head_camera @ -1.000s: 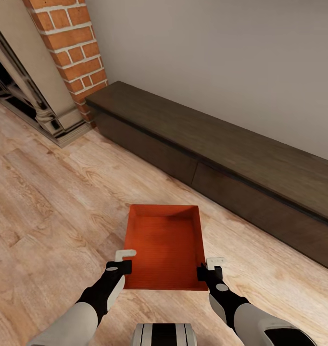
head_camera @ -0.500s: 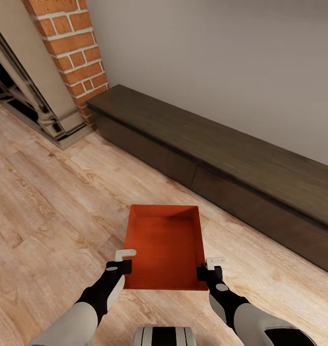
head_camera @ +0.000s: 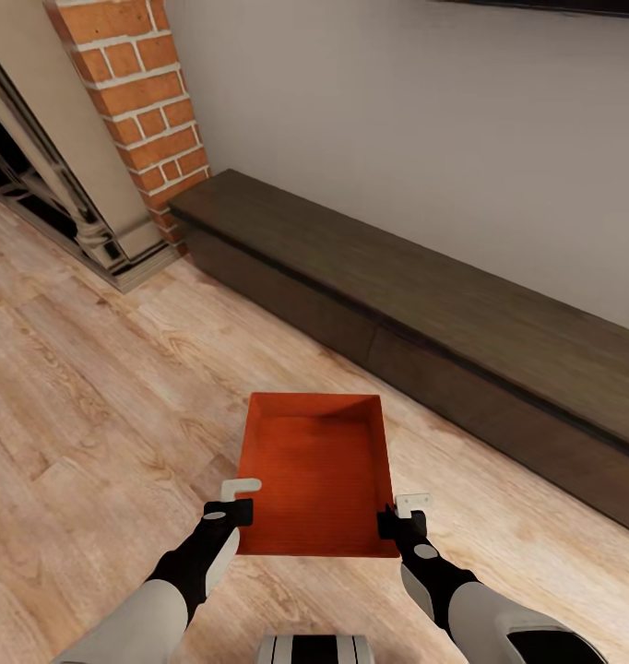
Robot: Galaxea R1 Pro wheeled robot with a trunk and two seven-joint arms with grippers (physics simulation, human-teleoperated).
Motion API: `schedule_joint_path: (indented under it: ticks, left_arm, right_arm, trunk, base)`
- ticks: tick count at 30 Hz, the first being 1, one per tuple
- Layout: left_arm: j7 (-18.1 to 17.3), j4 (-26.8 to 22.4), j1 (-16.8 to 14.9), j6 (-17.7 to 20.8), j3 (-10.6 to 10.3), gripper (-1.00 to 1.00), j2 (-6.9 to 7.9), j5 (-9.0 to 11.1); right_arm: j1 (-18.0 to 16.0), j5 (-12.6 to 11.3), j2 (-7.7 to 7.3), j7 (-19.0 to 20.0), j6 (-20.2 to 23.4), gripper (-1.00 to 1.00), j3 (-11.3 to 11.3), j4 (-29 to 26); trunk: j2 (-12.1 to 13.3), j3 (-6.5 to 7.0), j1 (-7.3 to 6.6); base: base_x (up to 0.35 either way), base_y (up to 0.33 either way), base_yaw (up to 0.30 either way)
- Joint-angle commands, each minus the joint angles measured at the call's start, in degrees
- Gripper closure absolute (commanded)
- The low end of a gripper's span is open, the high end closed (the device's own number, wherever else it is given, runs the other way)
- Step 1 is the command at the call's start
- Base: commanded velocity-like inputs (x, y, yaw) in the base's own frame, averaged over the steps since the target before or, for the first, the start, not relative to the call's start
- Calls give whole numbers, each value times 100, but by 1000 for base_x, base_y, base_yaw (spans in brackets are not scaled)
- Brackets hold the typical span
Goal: Move the two storage containers from the living room to the garage. In the garage, place one container on the floor and stack the other container on top of it (either order is fine).
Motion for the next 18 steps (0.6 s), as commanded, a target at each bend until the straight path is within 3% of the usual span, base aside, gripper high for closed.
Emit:
schedule_joint_path:
  ticks: [1,18]
  left_arm:
    - [77,-17,-2,40,-52,100,8,-4]
    - [77,-26,-2,34,-51,100,8,-4]
  right_arm:
    - [-2,-26,-2,-48,-23,100,-32,16]
    - [-3,-28,3,-48,-23,100,-23,16]
  trunk:
    - [40,15,-23]
    - [722,321,-396]
  base:
    - [0,0,0]
    - [0,0,0]
